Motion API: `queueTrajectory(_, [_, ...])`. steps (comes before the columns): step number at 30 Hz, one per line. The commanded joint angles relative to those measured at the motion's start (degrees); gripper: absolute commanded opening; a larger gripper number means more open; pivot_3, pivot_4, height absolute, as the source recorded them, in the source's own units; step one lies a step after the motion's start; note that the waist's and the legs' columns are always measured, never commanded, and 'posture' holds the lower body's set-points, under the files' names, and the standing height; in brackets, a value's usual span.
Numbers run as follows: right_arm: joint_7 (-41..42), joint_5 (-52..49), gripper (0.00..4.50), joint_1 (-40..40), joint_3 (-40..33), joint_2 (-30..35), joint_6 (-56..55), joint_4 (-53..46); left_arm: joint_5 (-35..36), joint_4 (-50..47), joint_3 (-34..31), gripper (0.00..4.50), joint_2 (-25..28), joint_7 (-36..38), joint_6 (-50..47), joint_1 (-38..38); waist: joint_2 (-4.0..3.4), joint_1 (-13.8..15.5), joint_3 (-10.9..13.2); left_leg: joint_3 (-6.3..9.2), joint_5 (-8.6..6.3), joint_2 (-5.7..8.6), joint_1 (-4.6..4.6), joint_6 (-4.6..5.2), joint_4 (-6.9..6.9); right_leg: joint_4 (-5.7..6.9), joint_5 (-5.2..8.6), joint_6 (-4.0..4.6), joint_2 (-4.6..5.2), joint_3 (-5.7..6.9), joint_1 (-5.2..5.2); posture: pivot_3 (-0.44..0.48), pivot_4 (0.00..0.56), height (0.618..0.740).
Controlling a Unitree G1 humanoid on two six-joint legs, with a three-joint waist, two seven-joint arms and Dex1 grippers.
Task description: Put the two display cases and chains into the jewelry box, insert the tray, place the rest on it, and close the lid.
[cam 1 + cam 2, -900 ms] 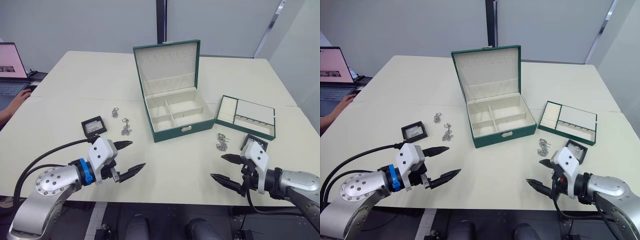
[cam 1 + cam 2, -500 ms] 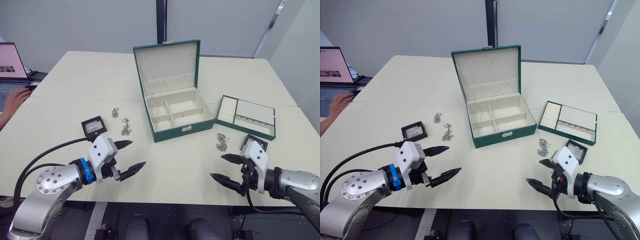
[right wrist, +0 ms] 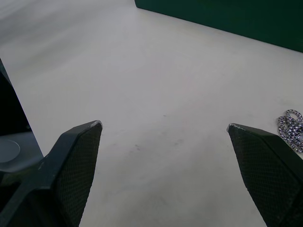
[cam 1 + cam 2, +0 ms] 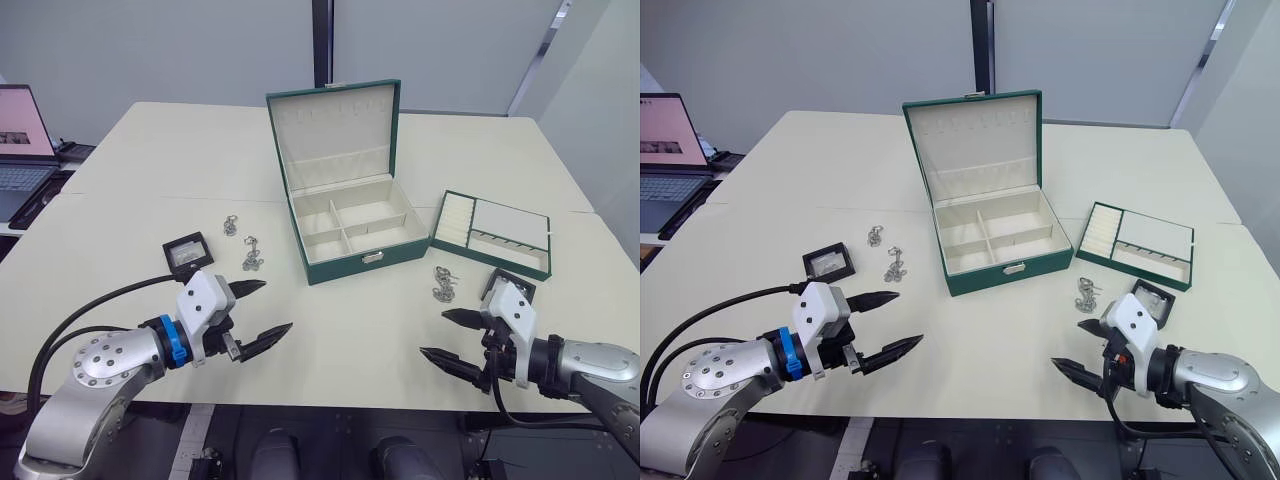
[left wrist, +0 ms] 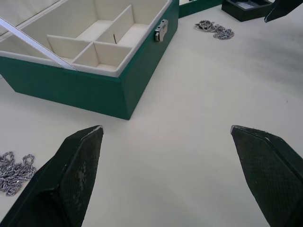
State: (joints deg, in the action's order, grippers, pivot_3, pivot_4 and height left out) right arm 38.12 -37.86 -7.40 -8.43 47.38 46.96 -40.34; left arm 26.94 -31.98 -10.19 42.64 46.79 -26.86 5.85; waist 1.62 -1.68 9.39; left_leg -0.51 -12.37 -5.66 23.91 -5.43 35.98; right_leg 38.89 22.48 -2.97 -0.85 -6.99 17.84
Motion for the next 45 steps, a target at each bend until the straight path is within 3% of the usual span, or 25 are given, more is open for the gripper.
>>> queueTrajectory(1, [-0.9, -1.9, 4.50, 3.5, -3.5, 0.5, 0.4, -2.0, 11.5, -1.7, -2.8, 4.46, 2.2, -1.9, -13.7, -5.8, 0.00, 0.0, 0.0, 0.02, 0.00, 0.00, 0.00, 0.00, 0.01, 0.02, 0.00, 0.00, 0.00, 0.02, 0.00, 0.000, 0.150, 0.740])
queueTrajectory(3, [-0.8, -3.6, 4.50, 6.4, -4.8, 1.3, 1.5, -1.8, 17.8, -0.5, -4.6, 4.46, 1.5, -4.0, -19.1, -10.8, -0.01, 0.0, 0.0, 0.05, 0.00, 0.01, 0.00, 0.00, 0.02, 0.07, 0.00, 0.00, 0.00, 0.04, 0.01, 0.000, 0.150, 0.740])
queueTrajectory(5, [-0.4, -6.2, 4.50, 10.6, -6.1, 2.2, 3.3, -0.8, 20.5, 0.5, -5.8, 4.08, 0.2, -7.4, -21.8, -15.3, 0.00, 0.0, 0.0, 0.06, 0.00, 0.02, 0.01, 0.00, 0.05, 0.07, 0.00, -0.01, 0.00, 0.06, 0.00, 0.000, 0.150, 0.740])
queueTrajectory(8, [-0.5, -8.6, 3.59, 16.7, -6.8, 2.7, 4.6, 1.7, 20.3, 1.3, -5.6, 3.24, -0.3, -12.0, -24.6, -18.9, 0.00, -0.2, 0.0, 0.05, 0.00, 0.02, 0.01, 0.00, 0.01, 0.02, 0.00, -0.01, -0.01, 0.04, -0.02, 0.000, 0.150, 0.740])
queueTrajectory(12, [-0.9, -3.4, 2.21, 25.2, -2.4, 3.5, 3.0, 8.2, 18.9, 3.2, -4.6, 1.88, -1.5, -16.5, -25.9, -22.2, -0.02, -0.1, 0.0, 0.08, 0.01, 0.01, 0.00, -0.01, 0.02, 0.01, 0.00, 0.00, -0.02, 0.03, 0.00, 0.000, 0.150, 0.740])
queueTrajectory(18, [-1.0, 7.6, 0.78, 33.9, 5.1, 2.7, -2.7, 21.9, 13.5, 7.1, -1.4, 0.03, -2.1, -20.1, -24.9, -23.9, -0.01, 0.0, 0.0, 0.06, 0.01, 0.01, 0.00, -0.01, 0.04, 0.01, 0.00, 0.00, -0.01, 0.02, 0.01, 0.000, 0.150, 0.740])
queueTrajectory(21, [-0.1, 12.1, 0.03, 38.0, 8.5, 1.5, -5.9, 28.4, 11.8, 8.2, -0.5, 0.00, -2.9, -20.9, -24.6, -24.6, -0.02, 0.0, 0.0, 0.02, 0.11, 0.01, 0.00, -0.18, 0.06, 0.03, -0.01, 0.00, 0.00, -0.01, 0.04, 0.000, 0.150, 0.740])
queueTrajectory(29, [0.9, 24.7, 0.01, 52.8, 17.3, -3.8, -11.0, 52.1, 4.2, 16.7, 5.6, 0.00, -4.6, -21.8, -23.2, -30.3, -0.06, 0.0, 0.0, -0.06, 0.14, 0.00, -0.03, -0.21, 0.08, 0.07, -0.02, 0.02, 0.00, -0.04, 0.05, 0.000, 0.150, 0.740])
queueTrajectory(36, [7.2, 32.4, 0.01, 64.9, 21.3, -9.4, -23.5, 76.1, -1.6, 28.1, 10.4, 0.00, -7.2, -20.2, -21.2, -38.2, -0.08, -0.1, 0.1, -0.19, 0.14, -0.02, -0.02, -0.22, 0.07, 0.03, -0.02, 0.01, 0.01, -0.06, 0.13, 0.000, 0.150, 0.740])
queueTrajectory(45, [9.8, 39.3, 0.01, 71.2, 22.4, -15.7, -35.4, 95.4, -7.3, 40.3, 15.0, 0.00, -12.1, -16.0, -15.6, -44.8, -0.10, -0.2, 0.1, -0.29, 0.16, -0.06, -0.03, -0.24, 0.10, 0.07, -0.02, 0.01, 0.01, -0.07, 0.19, 0.000, 0.150, 0.740])
